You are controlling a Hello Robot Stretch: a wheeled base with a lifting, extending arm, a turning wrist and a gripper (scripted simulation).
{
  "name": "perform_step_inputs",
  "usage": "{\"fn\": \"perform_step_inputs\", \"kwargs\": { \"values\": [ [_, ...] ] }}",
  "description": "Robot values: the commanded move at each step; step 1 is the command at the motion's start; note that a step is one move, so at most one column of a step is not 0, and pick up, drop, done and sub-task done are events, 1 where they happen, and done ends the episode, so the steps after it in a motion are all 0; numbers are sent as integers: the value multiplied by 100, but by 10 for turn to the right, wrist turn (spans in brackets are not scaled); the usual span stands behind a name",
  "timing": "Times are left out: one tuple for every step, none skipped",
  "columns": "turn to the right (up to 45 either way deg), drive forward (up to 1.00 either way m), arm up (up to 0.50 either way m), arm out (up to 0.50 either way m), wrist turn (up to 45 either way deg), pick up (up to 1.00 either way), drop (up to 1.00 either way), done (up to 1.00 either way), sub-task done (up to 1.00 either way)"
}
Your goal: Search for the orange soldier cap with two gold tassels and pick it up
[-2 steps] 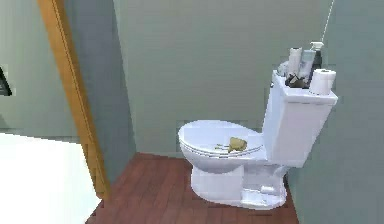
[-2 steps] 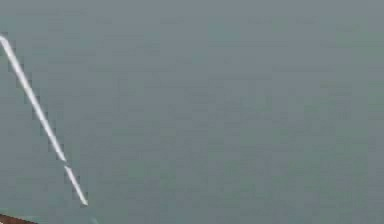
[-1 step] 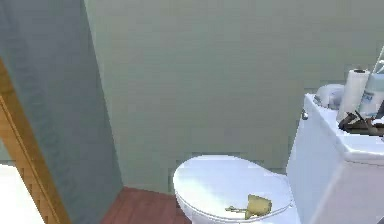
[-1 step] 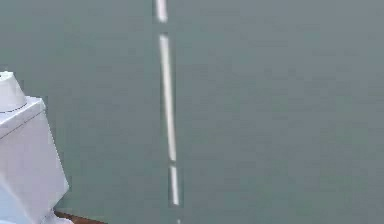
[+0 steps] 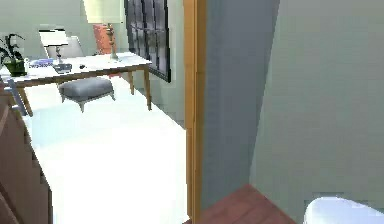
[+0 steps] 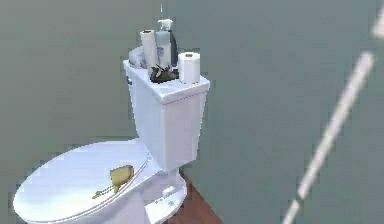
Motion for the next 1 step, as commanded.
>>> {"fn": "perform_step_inputs", "kwargs": {
  "values": [
    [-300,0,0,0,0,0,0,0,0]
  ]
}}
